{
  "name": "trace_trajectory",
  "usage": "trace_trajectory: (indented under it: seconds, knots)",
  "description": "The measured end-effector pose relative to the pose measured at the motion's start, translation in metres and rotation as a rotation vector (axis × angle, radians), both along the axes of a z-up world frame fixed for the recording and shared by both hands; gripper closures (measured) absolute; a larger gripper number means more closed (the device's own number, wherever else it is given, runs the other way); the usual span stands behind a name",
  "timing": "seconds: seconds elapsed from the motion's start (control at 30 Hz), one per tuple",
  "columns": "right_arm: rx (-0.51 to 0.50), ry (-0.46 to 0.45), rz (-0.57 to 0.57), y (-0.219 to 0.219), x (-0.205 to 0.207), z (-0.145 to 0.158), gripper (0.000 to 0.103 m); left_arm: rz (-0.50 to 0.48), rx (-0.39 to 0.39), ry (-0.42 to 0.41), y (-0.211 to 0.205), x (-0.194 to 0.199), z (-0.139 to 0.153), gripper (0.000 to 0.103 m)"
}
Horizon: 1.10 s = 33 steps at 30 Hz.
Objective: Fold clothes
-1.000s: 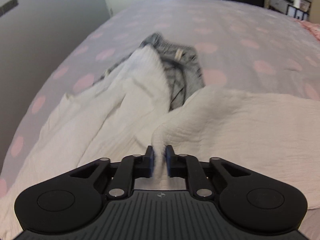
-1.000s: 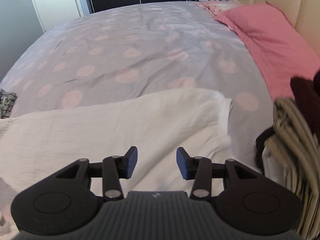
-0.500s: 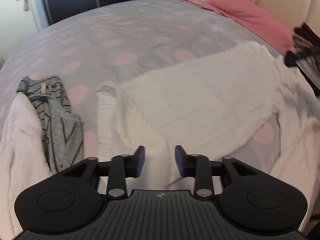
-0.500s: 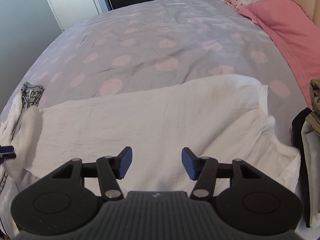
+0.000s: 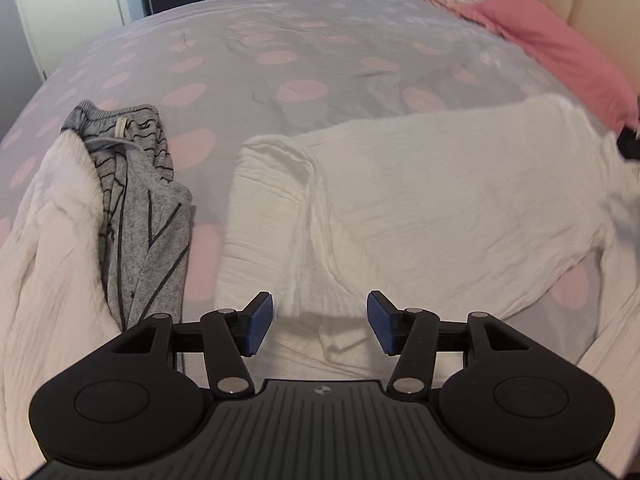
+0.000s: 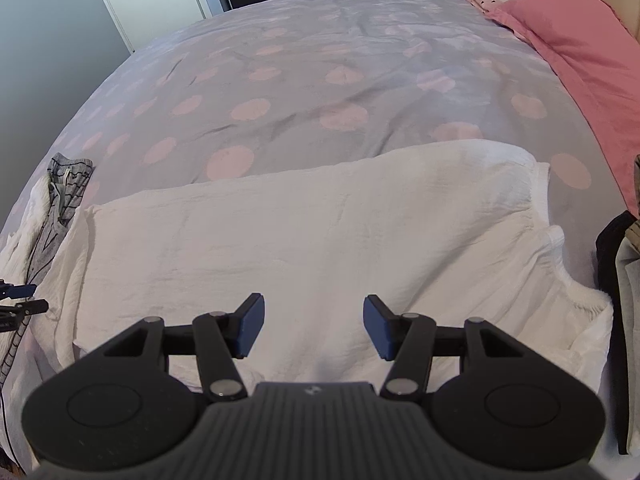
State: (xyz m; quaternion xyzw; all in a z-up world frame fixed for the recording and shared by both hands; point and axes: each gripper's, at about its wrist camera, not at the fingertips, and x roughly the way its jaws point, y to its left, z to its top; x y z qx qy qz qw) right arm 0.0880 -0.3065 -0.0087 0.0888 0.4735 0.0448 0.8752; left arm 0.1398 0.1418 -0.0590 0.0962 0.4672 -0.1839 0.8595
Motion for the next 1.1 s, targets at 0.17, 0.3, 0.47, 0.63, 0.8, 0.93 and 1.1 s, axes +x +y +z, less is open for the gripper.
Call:
trace_trajectory:
  seconds: [0.17, 0.3, 0.47, 0.63, 0.8, 0.93, 1.1]
  knots:
    - [0.001, 0.006, 0.005, 0.001, -0.001, -0.001, 0.045, 0.044, 0.036, 0.003, 0.0, 0.004, 0.0, 0.083]
    - [0.003, 0.008, 0.009, 0.002, -0.002, 0.0, 0.044, 0.116, 0.005, -0.019, 0.021, 0.013, 0.025, 0.099]
    - [0.005, 0.015, 0.013, 0.004, 0.0, -0.002, 0.044, 0.198, 0.038, -0.055, 0.046, 0.032, 0.052, 0.101]
    - [0.002, 0.022, 0.02, 0.008, 0.0, -0.004, 0.044, 0.28, 0.071, -0.091, 0.072, 0.05, 0.079, 0.102]
    - [0.0, 0.028, 0.023, 0.008, 0.0, -0.005, 0.044, 0.362, 0.105, -0.127, 0.097, 0.069, 0.106, 0.102]
    - [-0.004, 0.036, 0.035, 0.011, 0.001, -0.007, 0.044, 0.427, 0.196, -0.125, 0.108, 0.102, 0.102, 0.102]
    - [-0.02, 0.033, 0.047, 0.014, 0.002, -0.008, 0.044, 0.529, 0.221, -0.138, 0.119, 0.127, 0.084, 0.094]
